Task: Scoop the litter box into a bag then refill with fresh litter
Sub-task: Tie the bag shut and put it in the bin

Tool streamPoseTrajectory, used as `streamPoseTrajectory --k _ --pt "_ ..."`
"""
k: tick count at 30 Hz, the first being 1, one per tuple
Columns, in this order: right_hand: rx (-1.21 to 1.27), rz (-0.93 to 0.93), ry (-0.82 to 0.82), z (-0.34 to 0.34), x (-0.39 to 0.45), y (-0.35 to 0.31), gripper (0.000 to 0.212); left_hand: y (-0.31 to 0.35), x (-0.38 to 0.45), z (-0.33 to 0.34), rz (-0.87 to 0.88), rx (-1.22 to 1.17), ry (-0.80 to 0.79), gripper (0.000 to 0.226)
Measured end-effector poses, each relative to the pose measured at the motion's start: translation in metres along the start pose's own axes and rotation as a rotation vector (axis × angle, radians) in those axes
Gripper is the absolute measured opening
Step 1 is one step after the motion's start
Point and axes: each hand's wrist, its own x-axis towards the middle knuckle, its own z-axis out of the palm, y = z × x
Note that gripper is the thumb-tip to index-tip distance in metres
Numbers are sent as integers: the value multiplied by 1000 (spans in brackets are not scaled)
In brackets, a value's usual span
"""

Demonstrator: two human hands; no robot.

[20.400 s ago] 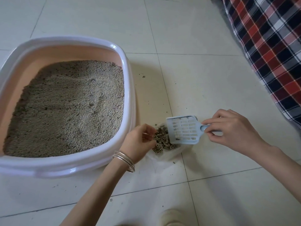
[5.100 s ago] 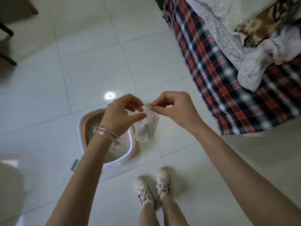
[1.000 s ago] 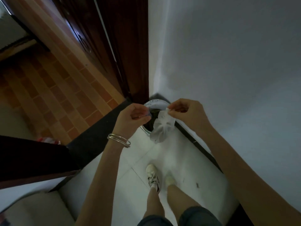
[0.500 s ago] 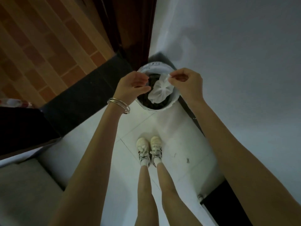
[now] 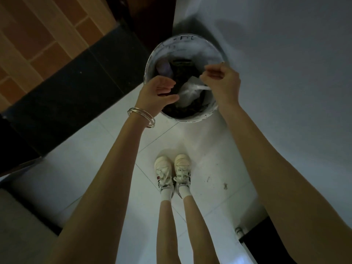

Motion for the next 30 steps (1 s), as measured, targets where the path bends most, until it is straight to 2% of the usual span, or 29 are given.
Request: streamPoseTrajectory --k 5,10,20,26,30 --pt "94 47 -74 -10 -5 0 27 9 0 3 -10 -3 -15 36" --pt "187 56 -138 -42 -31 -37 32 61 -23 -5 23 -12 -25 36" --pt "210 -110 -255 -165 -124 -195 43 241 -122 -32 136 -46 -106 34" --pt "235 -262 -259 -243 -194 -290 44 351 -200 -39 287 -46 -146 37" --pt "240 -347 -229 -291 -239 -330 45 409 -252 -39 414 -19 -169 37"
